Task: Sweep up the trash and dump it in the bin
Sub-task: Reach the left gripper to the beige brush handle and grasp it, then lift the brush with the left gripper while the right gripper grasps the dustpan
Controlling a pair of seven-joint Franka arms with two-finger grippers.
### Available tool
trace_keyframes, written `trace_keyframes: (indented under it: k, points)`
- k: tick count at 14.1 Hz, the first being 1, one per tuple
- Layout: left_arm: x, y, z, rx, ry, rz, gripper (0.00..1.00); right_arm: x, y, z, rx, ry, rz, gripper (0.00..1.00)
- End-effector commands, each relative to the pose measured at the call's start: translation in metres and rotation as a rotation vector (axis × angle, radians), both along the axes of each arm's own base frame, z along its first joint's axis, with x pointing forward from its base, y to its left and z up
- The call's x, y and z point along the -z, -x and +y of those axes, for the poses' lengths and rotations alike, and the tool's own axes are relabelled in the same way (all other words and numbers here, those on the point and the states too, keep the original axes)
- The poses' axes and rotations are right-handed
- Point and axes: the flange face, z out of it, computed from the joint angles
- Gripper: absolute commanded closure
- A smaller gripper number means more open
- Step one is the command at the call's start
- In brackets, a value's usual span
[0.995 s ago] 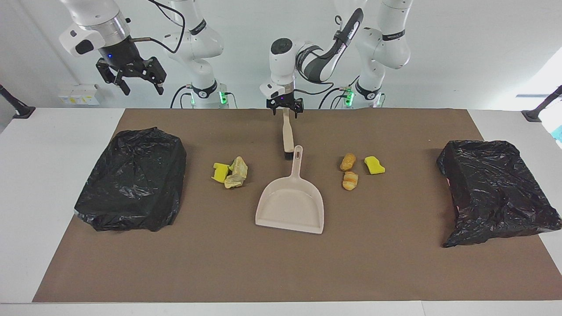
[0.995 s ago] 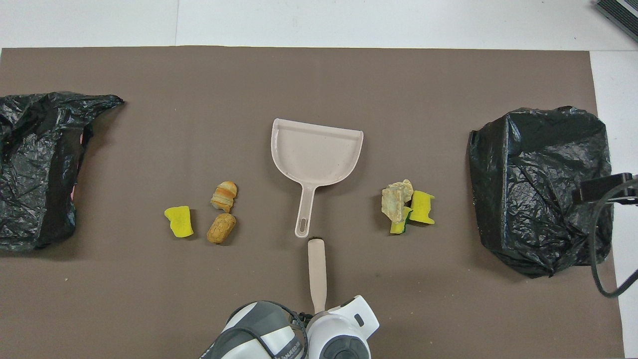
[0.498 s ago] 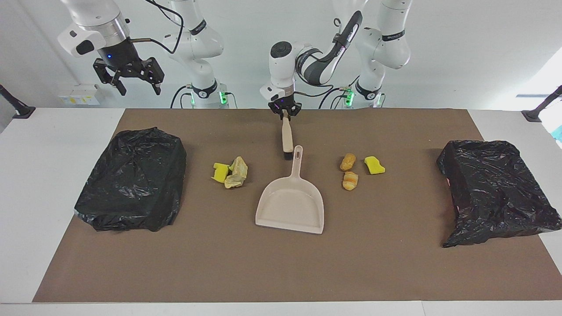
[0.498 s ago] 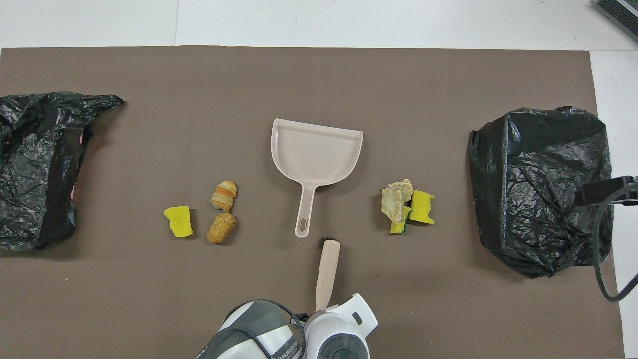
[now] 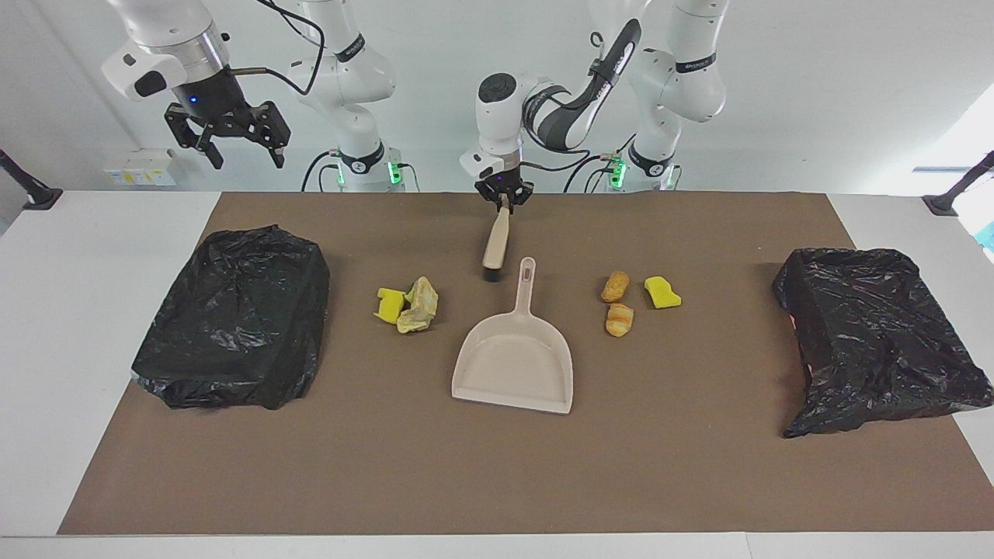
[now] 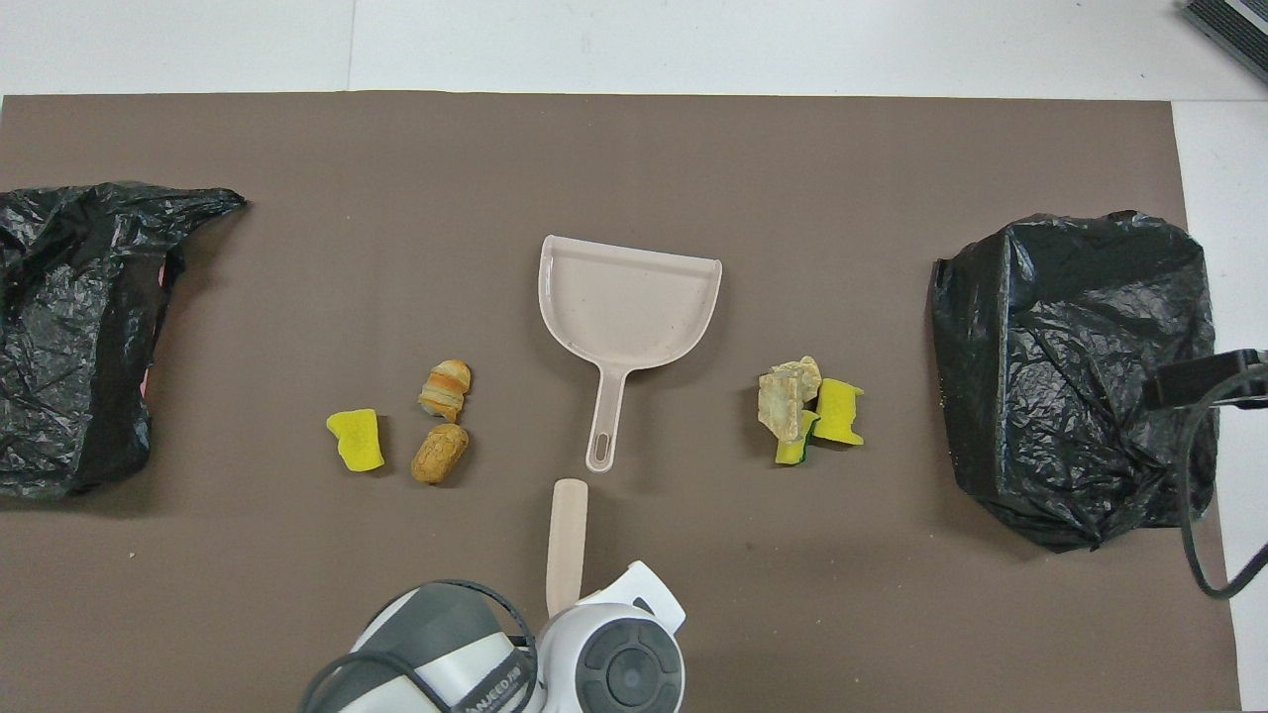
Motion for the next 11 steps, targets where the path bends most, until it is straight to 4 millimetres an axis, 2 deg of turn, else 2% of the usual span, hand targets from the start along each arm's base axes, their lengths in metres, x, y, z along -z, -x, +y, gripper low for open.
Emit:
trace_keyframes:
  k: [1, 3, 4, 7, 8, 11]
  points:
    - [-0.016, -0.03, 0.039, -0.099, -0.007, 0.01, 1.0, 0.002, 0.013, 0.001, -0.024, 0.007, 0.014, 0.0]
    - [-0.029, -0.064, 0.065, -0.145, 0.014, 0.0, 1.0, 0.01, 0.014, 0.014, -0.038, 0.008, 0.038, 0.0]
    - [-0.036, -0.083, 0.086, -0.123, 0.042, 0.0, 1.0, 0.017, 0.009, 0.031, -0.029, 0.013, 0.044, 0.0]
    - [-0.052, -0.13, 0.138, -0.062, 0.102, 0.0, 1.0, 0.05, -0.016, 0.119, 0.014, 0.025, 0.029, 0.0]
    - [-0.051, -0.139, 0.153, -0.026, 0.114, 0.005, 1.0, 0.065, -0.027, 0.138, 0.038, 0.025, 0.022, 0.0]
    - [-0.046, -0.174, 0.218, 0.062, 0.153, 0.009, 1.0, 0.123, -0.051, 0.198, 0.067, 0.015, 0.048, 0.0]
